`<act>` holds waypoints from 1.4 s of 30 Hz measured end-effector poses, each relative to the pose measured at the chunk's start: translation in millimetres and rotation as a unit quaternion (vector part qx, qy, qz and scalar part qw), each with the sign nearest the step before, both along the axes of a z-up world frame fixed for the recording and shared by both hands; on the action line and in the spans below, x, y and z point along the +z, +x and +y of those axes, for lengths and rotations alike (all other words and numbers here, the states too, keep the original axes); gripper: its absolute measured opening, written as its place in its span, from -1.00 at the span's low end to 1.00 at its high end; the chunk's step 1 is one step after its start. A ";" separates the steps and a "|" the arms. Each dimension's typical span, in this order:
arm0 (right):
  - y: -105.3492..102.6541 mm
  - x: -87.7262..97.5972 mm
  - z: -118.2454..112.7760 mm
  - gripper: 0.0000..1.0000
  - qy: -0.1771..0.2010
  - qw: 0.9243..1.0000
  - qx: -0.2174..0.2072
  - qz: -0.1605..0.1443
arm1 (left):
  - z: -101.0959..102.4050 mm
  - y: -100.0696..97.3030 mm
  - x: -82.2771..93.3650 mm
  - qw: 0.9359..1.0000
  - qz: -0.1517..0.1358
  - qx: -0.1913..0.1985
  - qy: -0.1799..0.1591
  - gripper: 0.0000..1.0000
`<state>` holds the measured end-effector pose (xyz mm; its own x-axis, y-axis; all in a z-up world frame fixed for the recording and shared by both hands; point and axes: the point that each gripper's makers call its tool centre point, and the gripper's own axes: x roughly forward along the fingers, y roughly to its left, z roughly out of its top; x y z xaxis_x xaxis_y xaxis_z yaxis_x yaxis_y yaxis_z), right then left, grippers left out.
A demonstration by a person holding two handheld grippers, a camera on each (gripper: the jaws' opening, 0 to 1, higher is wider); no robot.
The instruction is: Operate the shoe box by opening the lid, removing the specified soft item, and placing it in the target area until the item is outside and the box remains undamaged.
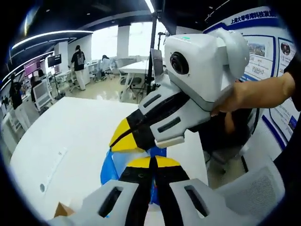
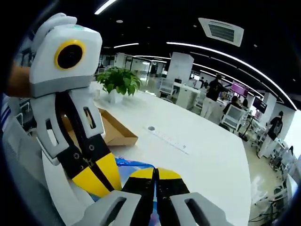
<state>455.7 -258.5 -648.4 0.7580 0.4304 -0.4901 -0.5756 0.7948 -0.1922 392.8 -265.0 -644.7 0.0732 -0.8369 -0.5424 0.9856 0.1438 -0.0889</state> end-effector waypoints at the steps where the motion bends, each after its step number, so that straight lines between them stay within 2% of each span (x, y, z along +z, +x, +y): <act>1: 0.1 -0.8 -4.7 -1.00 0.000 1.000 -0.003 0.000 | -4.4 0.8 -0.3 1.000 0.004 -0.002 -0.002 -1.00; 3: 1.1 -1.9 -12.6 -1.00 0.003 1.000 -0.009 0.001 | -10.6 2.2 -0.6 1.000 0.013 -0.001 -0.008 -1.00; 6: 4.0 -4.4 -23.5 -1.00 0.007 1.000 -0.017 0.002 | -22.3 5.0 -3.3 1.000 0.005 -0.005 -0.005 -1.00; 10: 8.6 -8.6 -37.5 -1.00 0.015 0.999 -0.029 0.006 | -31.1 12.1 -8.0 1.000 0.013 0.000 -0.008 -1.00; 19: 16.2 -28.1 -62.4 -1.00 0.017 0.998 -0.049 0.021 | -47.4 25.9 -30.3 1.000 0.020 0.011 -0.002 -1.00; 23: 17.1 -35.7 -69.4 -1.00 0.012 0.998 -0.052 0.027 | -58.3 26.5 -40.0 1.000 0.013 0.011 -0.001 -1.00; 29: 19.3 -48.7 -86.3 -1.00 0.008 0.997 -0.063 0.038 | -74.1 27.6 -53.1 1.000 0.020 0.016 -0.008 -1.00; 42: 23.8 -78.6 -105.7 -1.00 -0.003 0.996 -0.067 0.067 | -95.0 33.8 -79.2 0.999 0.027 0.021 -0.012 -1.00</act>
